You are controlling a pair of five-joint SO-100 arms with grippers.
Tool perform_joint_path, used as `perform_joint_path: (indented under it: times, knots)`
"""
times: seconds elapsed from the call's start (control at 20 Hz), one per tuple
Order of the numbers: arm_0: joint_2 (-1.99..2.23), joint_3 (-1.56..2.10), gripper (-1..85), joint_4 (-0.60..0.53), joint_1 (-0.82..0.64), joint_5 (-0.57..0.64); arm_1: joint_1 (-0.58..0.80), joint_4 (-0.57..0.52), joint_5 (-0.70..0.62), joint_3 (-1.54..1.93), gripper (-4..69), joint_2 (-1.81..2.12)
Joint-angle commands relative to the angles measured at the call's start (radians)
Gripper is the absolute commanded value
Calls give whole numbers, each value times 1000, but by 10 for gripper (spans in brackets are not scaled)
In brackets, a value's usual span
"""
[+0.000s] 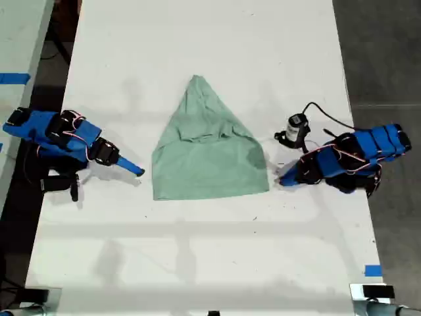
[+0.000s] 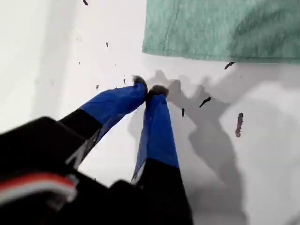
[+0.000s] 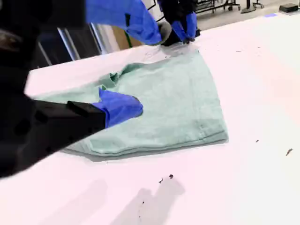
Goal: Fold t shirt
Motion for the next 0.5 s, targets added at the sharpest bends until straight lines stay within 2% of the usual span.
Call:
perform_joint_path:
  times: [0.0, 0.1, 0.2, 0.25, 0.35, 0.45]
  knots:
    - [9, 41, 200, -9, 5, 8, 46, -2, 123, 58, 28, 12]
    - [9, 41, 200, -9, 5, 8, 64, -2, 440, 58, 30, 12]
    - [9, 41, 200, -9, 5, 8, 64, -6, 453, 58, 31, 12]
    - [9, 41, 200, -9, 5, 8, 77, -6, 497, 58, 60, 12]
    - [9, 41, 200, -9, 5, 8, 78, -5, 632, 58, 66, 12]
    - [9, 41, 200, -9, 5, 8, 74, -5, 627, 58, 66, 14]
